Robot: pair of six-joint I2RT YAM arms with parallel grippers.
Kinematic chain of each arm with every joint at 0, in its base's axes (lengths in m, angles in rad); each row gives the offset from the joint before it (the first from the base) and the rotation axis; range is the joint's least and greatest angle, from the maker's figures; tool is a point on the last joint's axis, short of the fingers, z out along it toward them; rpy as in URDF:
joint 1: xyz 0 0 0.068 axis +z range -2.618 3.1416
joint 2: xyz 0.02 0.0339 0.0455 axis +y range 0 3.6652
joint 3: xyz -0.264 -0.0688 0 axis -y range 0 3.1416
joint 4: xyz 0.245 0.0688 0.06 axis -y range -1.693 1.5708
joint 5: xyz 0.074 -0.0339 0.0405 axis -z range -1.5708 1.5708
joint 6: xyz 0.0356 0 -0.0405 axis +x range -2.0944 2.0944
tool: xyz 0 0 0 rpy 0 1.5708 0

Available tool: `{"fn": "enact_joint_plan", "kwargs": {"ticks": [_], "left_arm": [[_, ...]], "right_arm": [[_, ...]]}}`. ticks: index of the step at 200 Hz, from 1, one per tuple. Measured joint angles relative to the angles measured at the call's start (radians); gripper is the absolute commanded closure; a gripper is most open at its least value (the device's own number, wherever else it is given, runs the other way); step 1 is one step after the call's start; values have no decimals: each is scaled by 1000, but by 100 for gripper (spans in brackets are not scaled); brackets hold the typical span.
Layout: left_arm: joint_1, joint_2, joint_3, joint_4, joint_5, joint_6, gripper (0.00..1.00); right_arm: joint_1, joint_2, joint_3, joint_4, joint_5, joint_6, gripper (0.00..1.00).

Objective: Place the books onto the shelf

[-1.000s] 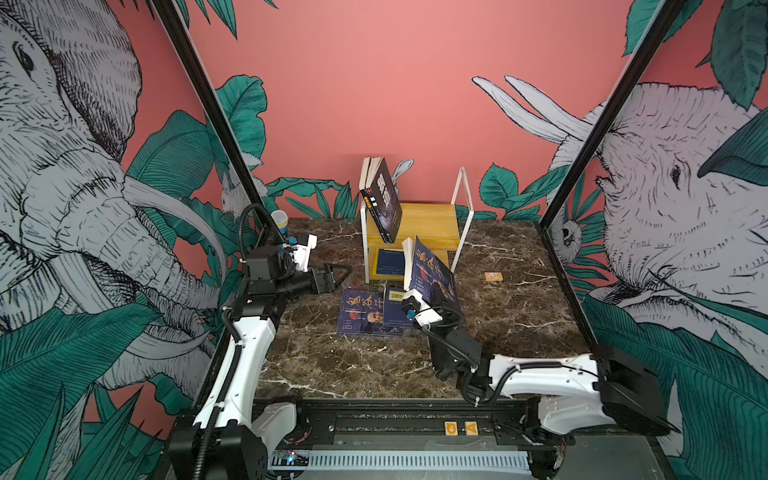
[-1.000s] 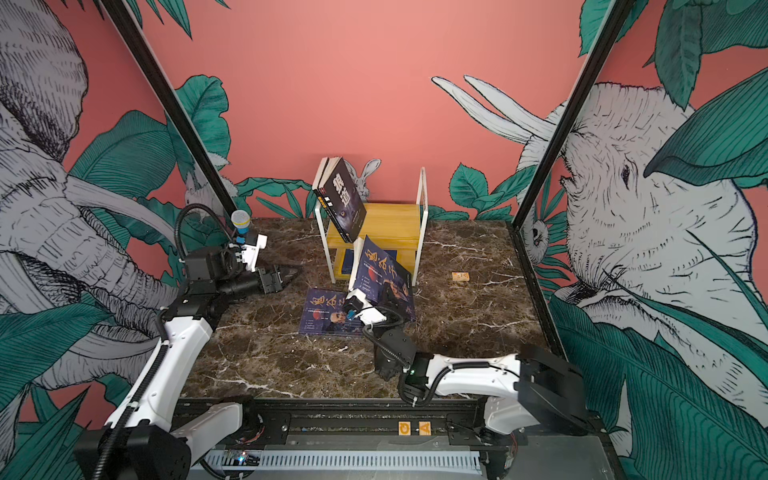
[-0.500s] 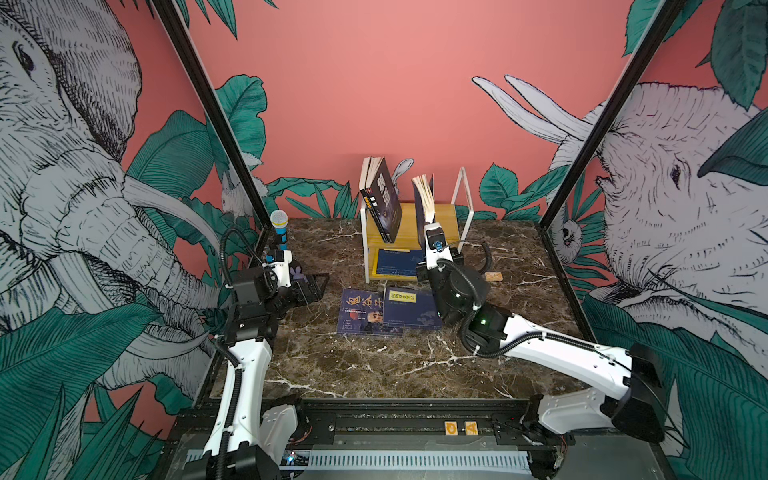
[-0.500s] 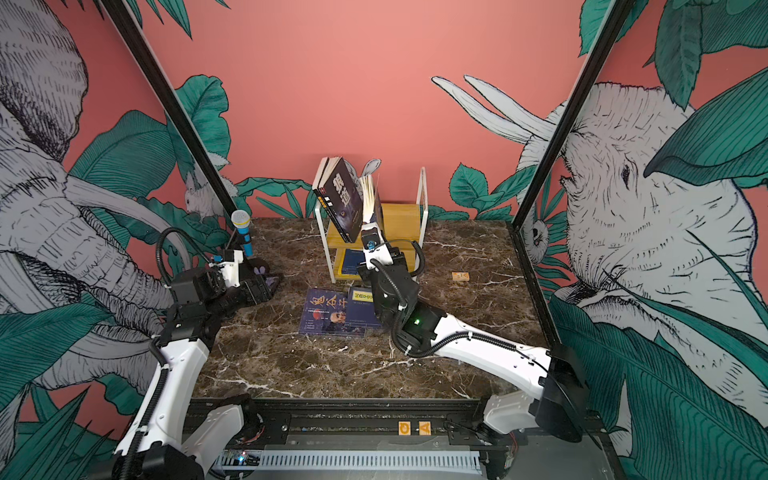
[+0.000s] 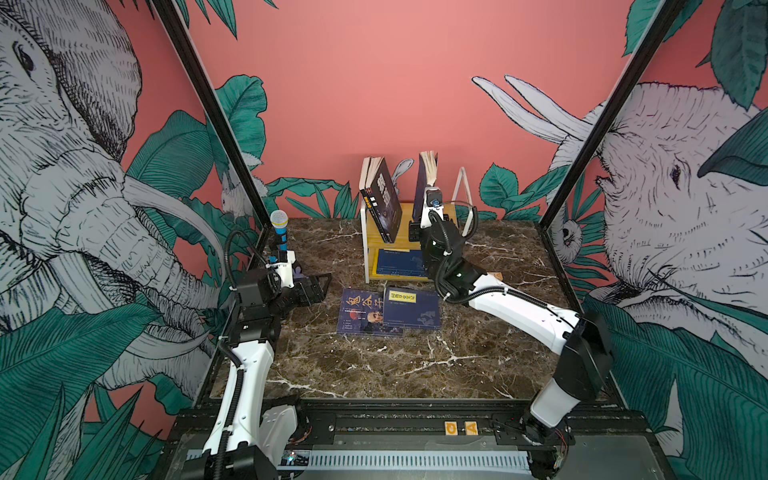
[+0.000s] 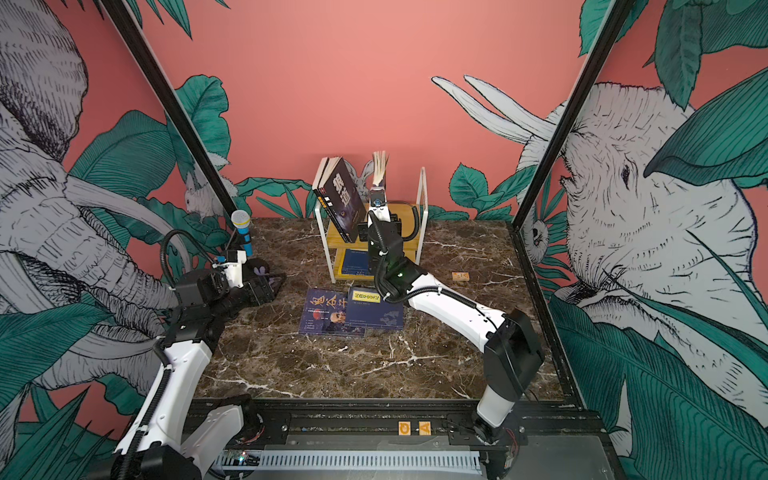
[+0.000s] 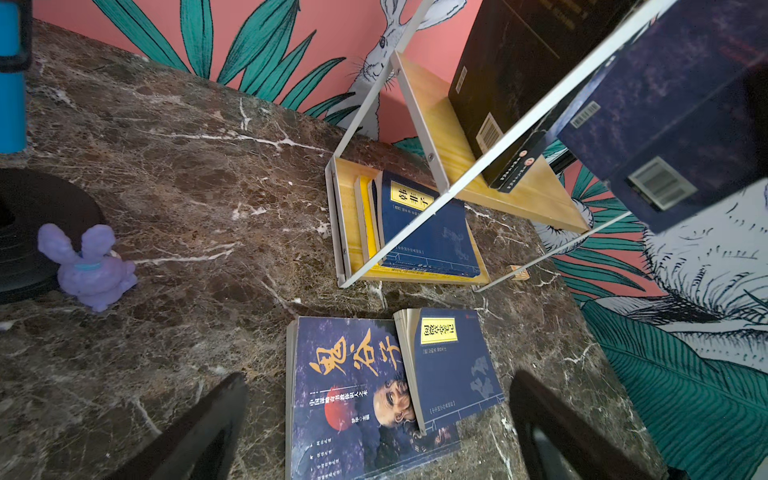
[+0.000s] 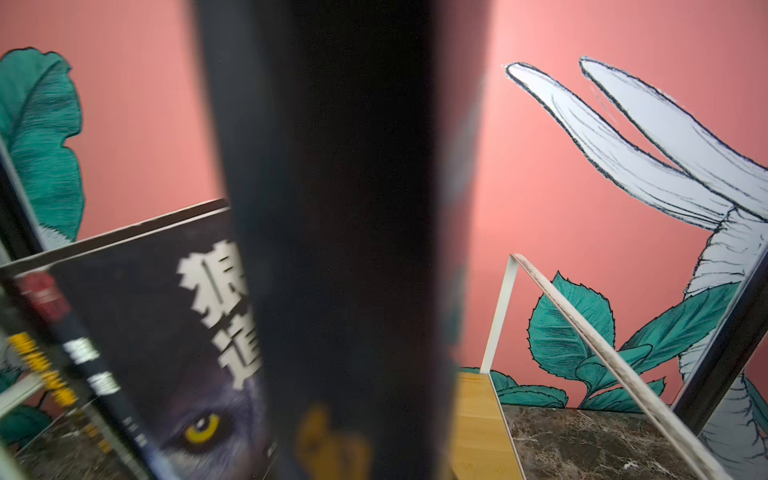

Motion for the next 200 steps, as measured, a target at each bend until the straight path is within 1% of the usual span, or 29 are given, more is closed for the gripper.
{"fn": "enact_joint_plan", "kwargs": {"ticks": [27, 53, 69, 139, 200], "left_arm": [[-8, 0, -5, 9, 1, 0, 1], [-12, 0, -5, 16, 3, 0, 1], [-14, 0, -5, 23, 5, 0, 1], [-14, 3, -11, 36, 14, 1, 1], [-14, 3, -19, 45, 26, 2, 1]], "right_arm": [[-42, 105, 86, 2, 2, 14, 100], [-53, 192, 159, -4, -3, 19, 100], [-54, 225, 174, -5, -5, 32, 100], [-55, 243, 176, 13, -50, 144, 100], [-27, 287, 221, 29, -78, 150, 100]]}}
